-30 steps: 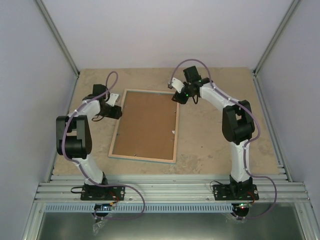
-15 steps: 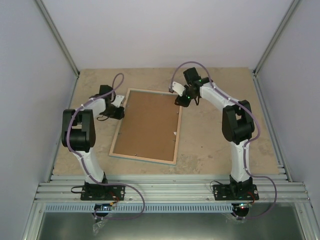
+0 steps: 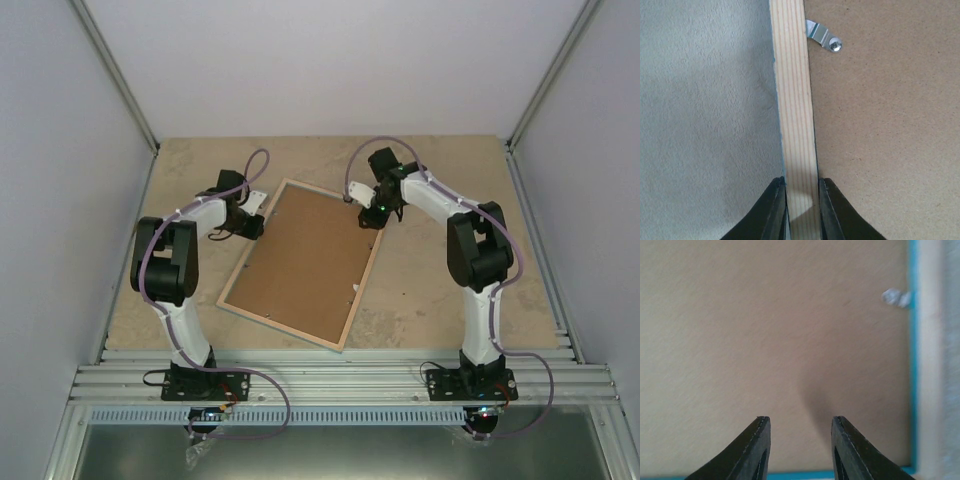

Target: Put the photo into the frame

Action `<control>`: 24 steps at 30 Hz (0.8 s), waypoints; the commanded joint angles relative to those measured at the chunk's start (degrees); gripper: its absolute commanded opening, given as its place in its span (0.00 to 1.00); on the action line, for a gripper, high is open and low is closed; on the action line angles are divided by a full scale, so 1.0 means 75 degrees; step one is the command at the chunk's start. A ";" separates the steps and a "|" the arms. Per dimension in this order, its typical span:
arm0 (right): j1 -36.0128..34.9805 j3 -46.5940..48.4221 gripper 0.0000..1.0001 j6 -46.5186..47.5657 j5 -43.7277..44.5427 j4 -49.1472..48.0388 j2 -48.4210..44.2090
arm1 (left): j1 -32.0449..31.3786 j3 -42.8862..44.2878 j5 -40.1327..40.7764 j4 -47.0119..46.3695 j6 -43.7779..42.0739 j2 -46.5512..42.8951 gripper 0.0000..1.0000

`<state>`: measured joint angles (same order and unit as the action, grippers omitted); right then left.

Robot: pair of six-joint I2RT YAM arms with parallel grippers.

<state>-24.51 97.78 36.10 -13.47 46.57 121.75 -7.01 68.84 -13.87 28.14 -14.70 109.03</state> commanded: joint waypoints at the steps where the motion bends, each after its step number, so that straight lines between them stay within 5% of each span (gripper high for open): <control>1: -0.0195 -0.0687 0.36 0.0046 0.0021 0.0551 -0.0724 | -0.0074 -0.0282 0.0017 -0.0011 -0.0280 0.0185 0.12; 24: -0.0396 -0.1460 0.33 0.0025 0.0674 0.0533 -0.0303 | -0.0074 -0.0340 0.0049 -0.0160 -0.0272 0.0193 0.11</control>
<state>-26.83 87.26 35.59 -10.20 49.78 117.89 -7.01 68.16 -13.91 27.22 -14.48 108.77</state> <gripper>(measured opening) 0.335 0.175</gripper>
